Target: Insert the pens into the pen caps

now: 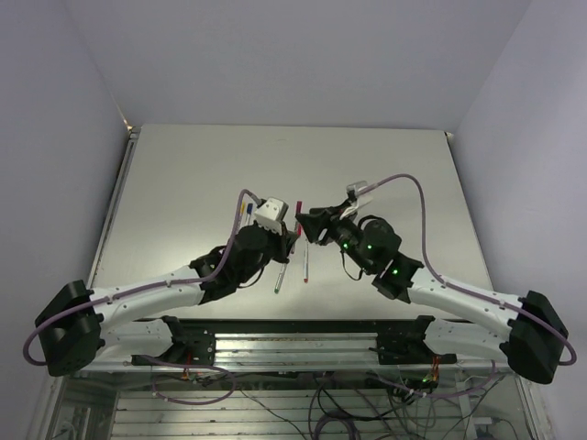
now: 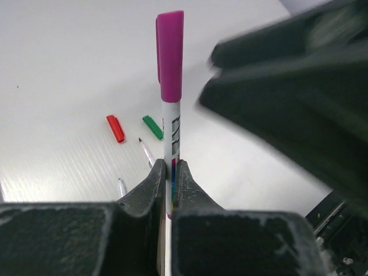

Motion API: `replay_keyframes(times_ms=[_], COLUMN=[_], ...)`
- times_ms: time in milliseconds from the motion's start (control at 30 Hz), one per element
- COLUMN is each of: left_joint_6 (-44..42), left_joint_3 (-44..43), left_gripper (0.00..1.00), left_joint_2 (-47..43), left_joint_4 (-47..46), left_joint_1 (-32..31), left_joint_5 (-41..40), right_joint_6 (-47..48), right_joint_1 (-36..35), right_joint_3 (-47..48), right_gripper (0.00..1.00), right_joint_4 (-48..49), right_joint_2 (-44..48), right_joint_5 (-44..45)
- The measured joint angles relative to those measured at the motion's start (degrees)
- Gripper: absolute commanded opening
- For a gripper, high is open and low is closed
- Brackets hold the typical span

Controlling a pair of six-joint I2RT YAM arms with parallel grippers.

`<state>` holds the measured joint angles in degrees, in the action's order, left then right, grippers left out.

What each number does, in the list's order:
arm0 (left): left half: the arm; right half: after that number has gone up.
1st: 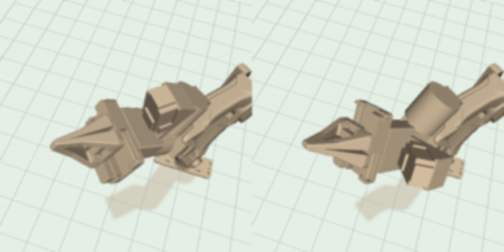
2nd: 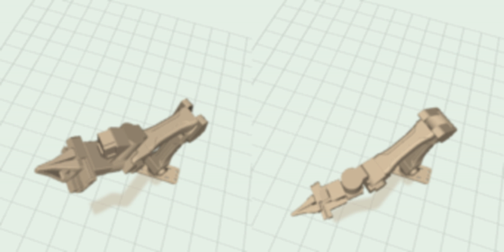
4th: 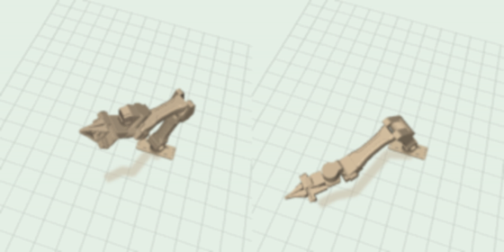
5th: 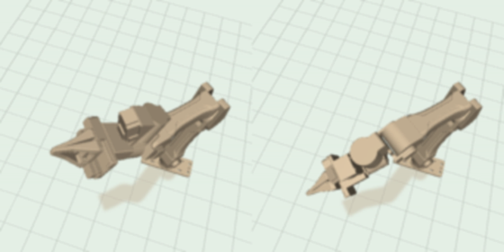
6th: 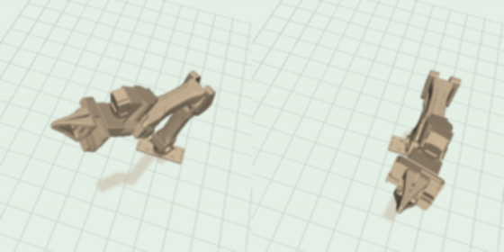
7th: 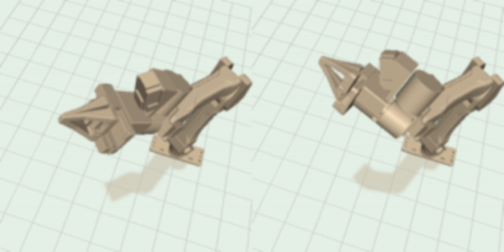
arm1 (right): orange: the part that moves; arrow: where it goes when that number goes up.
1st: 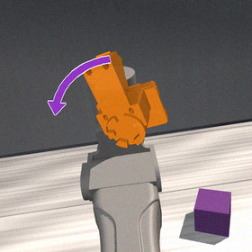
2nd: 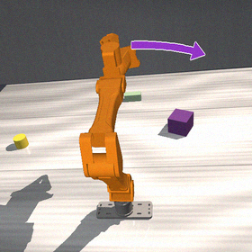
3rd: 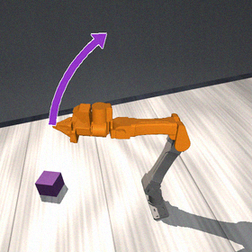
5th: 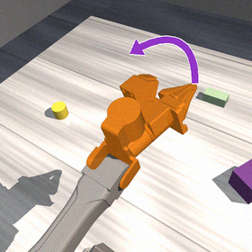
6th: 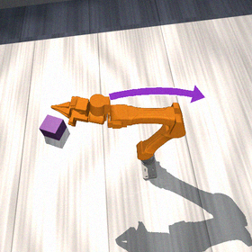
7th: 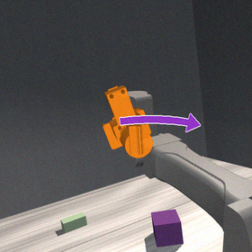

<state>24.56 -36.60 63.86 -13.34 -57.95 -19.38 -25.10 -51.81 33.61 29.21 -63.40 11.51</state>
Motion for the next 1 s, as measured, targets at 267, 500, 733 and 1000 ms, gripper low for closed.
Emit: replay_keyframes(times_ms=[267,500,733,1000], left_joint_6=[-0.1,-1.5,-2.7,-3.6], left_joint_3=[0.4,-3.4,-11.1,-19.5], left_gripper=[0.07,0.07,0.07,0.07], left_joint_2=[5.9,13.7,25.7,37.1], left_joint_4=[2.5,7.1,13.1,19.0], left_joint_1=[0.0,5.7,14.9,18.8], left_joint_5=[-3.4,-4.8,-3.2,0.2], right_joint_6=[3.3,2.8,0.7,-0.9], right_joint_1=[0.0,0.0,0.0,0.0], right_joint_3=[2.3,1.4,-1.0,-1.5], right_gripper=[0.48,0.48,0.48,0.48], right_joint_4=[-4.3,-10.8,-15.2,-17.8], right_joint_2=[8.7,12.0,13.7,13.6], right_joint_5=[7.7,14.2,17.6,18.6])
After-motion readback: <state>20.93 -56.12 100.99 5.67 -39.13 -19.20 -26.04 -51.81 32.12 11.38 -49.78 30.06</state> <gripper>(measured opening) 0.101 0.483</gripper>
